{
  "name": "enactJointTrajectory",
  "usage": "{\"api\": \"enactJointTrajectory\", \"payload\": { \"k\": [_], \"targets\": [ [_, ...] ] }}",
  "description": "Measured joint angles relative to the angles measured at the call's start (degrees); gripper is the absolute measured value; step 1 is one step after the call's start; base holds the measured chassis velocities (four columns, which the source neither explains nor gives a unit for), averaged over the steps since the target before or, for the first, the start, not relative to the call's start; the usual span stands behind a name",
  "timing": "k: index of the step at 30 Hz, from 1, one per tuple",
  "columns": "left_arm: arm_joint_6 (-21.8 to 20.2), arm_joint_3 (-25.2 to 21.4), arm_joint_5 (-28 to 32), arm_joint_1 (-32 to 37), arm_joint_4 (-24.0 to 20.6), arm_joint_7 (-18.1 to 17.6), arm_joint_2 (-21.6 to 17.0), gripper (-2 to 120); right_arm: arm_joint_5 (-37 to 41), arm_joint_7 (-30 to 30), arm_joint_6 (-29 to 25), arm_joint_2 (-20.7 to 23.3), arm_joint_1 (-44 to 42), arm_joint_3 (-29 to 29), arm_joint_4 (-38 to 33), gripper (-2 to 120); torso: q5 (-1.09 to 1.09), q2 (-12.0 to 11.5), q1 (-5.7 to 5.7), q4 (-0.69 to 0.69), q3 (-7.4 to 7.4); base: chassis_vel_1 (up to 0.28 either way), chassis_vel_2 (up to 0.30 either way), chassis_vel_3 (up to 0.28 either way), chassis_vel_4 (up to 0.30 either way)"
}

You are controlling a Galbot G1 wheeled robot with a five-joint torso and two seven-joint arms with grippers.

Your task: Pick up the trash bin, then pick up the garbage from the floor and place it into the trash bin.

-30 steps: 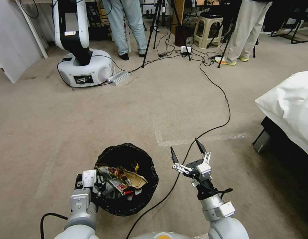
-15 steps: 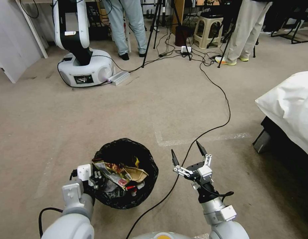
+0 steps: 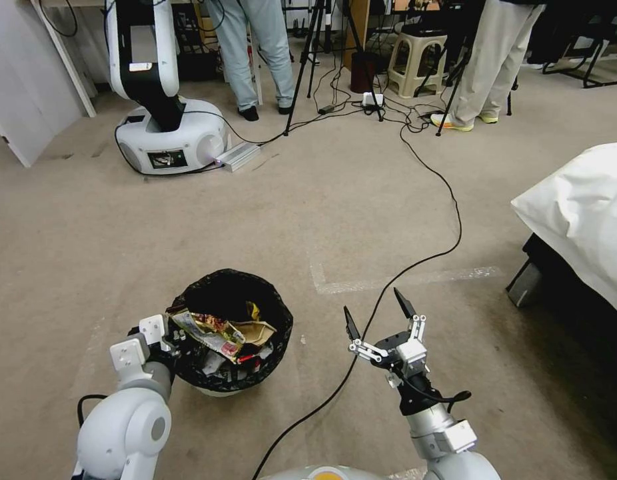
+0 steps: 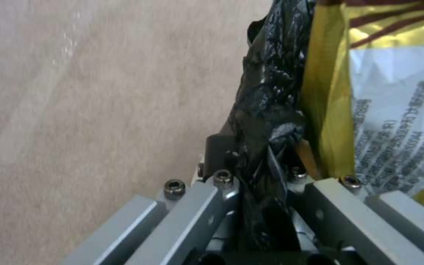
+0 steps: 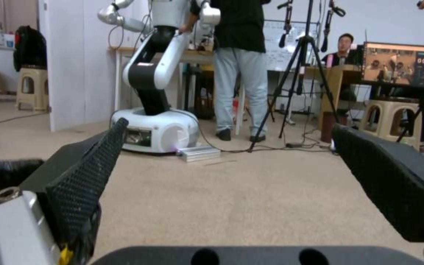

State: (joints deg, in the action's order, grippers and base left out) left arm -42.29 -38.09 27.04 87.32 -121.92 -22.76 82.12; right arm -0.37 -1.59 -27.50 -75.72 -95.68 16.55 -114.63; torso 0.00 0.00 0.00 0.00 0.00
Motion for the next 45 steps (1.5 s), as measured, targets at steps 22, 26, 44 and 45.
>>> {"api": "enactJointTrajectory", "payload": {
  "k": [22,26,44,45],
  "targets": [
    [0.79,1.36,-2.19,-2.02,4.57,1.06,-0.1,24,-0.94,-2.12,-1.02,-0.1,-1.45,0.86,-0.31,100,-0.07,0.0,0.0,-0.02,0.0,0.0,0.0,0.0,0.0],
    [0.84,1.45,-2.03,-1.77,4.43,1.33,-0.05,38,-1.0,-2.5,-1.22,-0.09,-1.63,0.94,-0.26,100,-0.08,-0.01,0.0,-0.02,0.01,0.0,0.0,0.0,0.0],
    [0.81,-0.14,-1.23,-1.23,0.73,1.12,-0.56,98,-1.81,-3.23,-1.86,-0.63,-1.91,0.41,0.25,100,0.0,0.0,0.0,0.0,0.0,0.0,0.0,0.0,0.0],
    [0.78,-0.17,-1.18,-1.36,0.65,1.08,-0.59,99,-1.81,-3.35,-1.97,-0.63,-1.98,0.42,0.23,100,0.0,-0.01,0.0,0.0,0.0,0.0,0.0,0.0,0.0]
  ]
}}
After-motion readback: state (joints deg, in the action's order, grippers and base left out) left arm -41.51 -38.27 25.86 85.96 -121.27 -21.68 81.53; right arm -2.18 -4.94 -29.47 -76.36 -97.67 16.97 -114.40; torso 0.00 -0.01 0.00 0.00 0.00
